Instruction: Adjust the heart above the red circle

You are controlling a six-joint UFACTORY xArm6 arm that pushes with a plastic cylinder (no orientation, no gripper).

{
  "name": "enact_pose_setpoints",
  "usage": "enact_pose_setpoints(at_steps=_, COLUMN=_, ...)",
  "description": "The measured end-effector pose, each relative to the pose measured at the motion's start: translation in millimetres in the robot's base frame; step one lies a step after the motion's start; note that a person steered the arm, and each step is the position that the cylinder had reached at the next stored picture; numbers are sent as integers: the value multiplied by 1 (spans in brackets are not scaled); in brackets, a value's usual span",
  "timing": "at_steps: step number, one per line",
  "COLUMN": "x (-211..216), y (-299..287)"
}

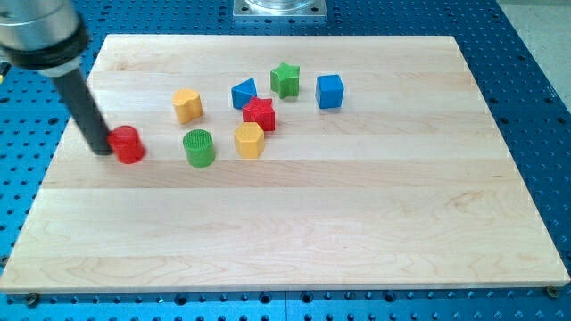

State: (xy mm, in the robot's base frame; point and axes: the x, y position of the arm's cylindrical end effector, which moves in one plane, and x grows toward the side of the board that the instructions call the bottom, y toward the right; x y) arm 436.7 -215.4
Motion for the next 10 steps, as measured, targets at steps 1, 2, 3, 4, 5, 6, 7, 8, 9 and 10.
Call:
enact_pose_setpoints(at_steps=1, x=-6, y=33)
enact_pose_setpoints(at_steps=2, x=-41, y=11)
enact_pose_setpoints(at_steps=3, x=-80, y=-19)
enact_pose_setpoints(at_steps=4, x=-133, y=36)
enact_pose_setpoints(at_steps=5, x=-153, y=112)
enact_pose_setpoints(at_steps=6, x=-142, y=142)
enact_pose_setpoints(at_steps=7, x=-131, y=142)
enact_pose_setpoints(at_steps=8, x=-111, y=139)
enact_pose_setpoints(at_steps=9, x=-99, y=115)
enact_pose_setpoints(at_steps=10, x=-85, y=87)
